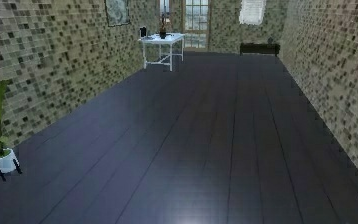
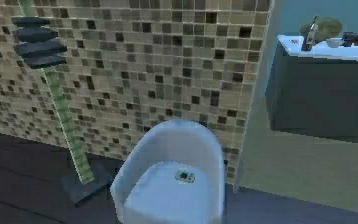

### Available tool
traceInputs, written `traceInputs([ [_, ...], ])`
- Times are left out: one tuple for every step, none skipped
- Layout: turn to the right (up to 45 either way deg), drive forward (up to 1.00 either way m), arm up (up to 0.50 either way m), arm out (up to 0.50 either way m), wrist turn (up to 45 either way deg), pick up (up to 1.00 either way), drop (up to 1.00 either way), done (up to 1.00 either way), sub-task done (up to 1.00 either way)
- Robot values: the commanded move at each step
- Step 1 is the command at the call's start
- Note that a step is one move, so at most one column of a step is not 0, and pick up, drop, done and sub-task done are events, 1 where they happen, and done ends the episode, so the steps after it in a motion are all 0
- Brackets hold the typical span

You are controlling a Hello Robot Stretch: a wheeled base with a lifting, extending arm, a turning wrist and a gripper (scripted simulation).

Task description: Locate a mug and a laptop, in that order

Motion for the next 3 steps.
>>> traceInputs([
  [0.0,1.0,0.0,0.0,0.0,0.0,0.0,0.0,0.0],
  [0.0,1.0,0.0,0.0,0.0,0.0,0.0,0.0,0.0],
  [0.0,1.0,0.0,0.0,0.0,0.0,0.0,0.0,0.0],
])
